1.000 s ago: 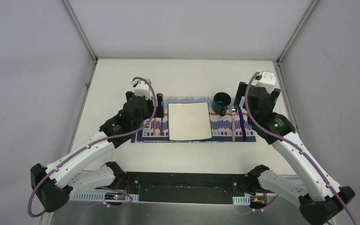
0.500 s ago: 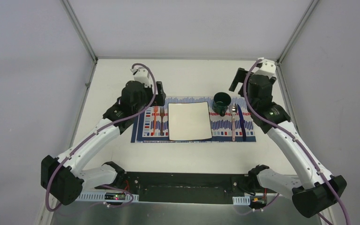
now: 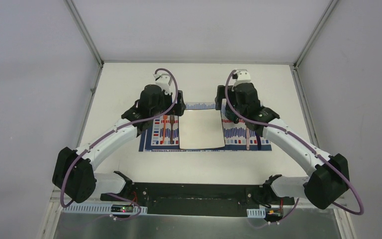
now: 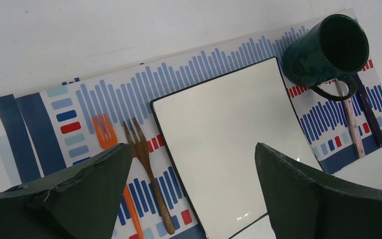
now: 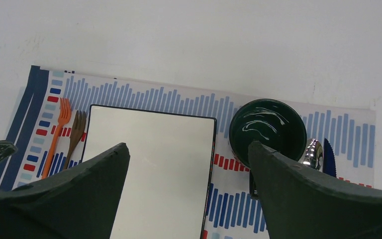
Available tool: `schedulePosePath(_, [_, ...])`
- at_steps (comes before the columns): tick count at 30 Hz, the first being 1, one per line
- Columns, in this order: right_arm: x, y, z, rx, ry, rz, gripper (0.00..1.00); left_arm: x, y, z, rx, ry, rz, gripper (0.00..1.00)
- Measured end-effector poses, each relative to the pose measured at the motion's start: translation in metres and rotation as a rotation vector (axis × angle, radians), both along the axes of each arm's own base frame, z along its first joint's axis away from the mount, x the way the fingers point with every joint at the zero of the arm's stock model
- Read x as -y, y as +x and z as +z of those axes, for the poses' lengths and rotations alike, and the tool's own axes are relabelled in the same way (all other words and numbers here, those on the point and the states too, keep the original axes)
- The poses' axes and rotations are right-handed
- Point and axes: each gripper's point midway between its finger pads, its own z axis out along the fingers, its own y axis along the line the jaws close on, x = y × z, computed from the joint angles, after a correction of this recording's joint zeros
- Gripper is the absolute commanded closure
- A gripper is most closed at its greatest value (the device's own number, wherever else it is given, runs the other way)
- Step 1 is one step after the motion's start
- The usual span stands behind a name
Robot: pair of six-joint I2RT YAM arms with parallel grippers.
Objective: Set the dinner table for one person
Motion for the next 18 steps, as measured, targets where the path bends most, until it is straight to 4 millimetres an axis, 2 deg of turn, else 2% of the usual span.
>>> schedulePosePath(6, [-0.009, 0.004, 0.002, 0.016, 0.02, 0.027, 0.04, 0.004, 0.004, -0.008, -0.01, 0.004, -0.009, 0.01])
schedulePosePath(14, [-0.018, 0.008, -0.032, -0.06, -0.018, 0.051, 0.01, 0.007, 0.006, -0.01, -0.005, -0.002, -0.016, 0.01])
schedulePosePath(18, [-0.021, 0.009, -0.04, -0.086, -0.028, 0.057, 0.0, 0.006, 0.005, -0.016, -0.012, 0.005, -0.016, 0.01])
